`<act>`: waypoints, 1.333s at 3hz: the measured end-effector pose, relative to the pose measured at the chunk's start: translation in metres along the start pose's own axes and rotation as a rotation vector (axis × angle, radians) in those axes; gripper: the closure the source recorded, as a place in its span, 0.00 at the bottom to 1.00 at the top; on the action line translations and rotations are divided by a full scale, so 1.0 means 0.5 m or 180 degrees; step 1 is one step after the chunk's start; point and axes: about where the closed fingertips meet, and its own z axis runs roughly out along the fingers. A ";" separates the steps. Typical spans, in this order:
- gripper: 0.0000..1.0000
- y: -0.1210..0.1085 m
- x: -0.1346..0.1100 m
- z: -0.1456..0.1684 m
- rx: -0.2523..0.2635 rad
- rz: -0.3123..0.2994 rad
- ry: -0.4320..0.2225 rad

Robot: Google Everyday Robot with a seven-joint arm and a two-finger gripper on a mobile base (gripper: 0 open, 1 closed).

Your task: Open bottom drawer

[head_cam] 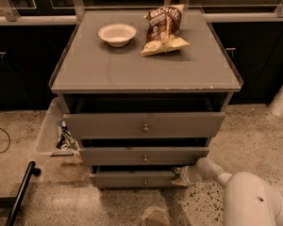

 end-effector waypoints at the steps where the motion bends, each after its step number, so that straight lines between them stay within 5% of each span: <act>1: 0.62 -0.003 -0.004 -0.007 0.0000 0.0000 0.0000; 3: 0.15 -0.004 -0.007 -0.009 0.0006 0.0014 -0.0009; 4: 0.19 0.024 0.009 -0.017 0.0033 0.0081 -0.0045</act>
Offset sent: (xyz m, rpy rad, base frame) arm 0.0001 0.0000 0.0028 0.0000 0.0000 0.0000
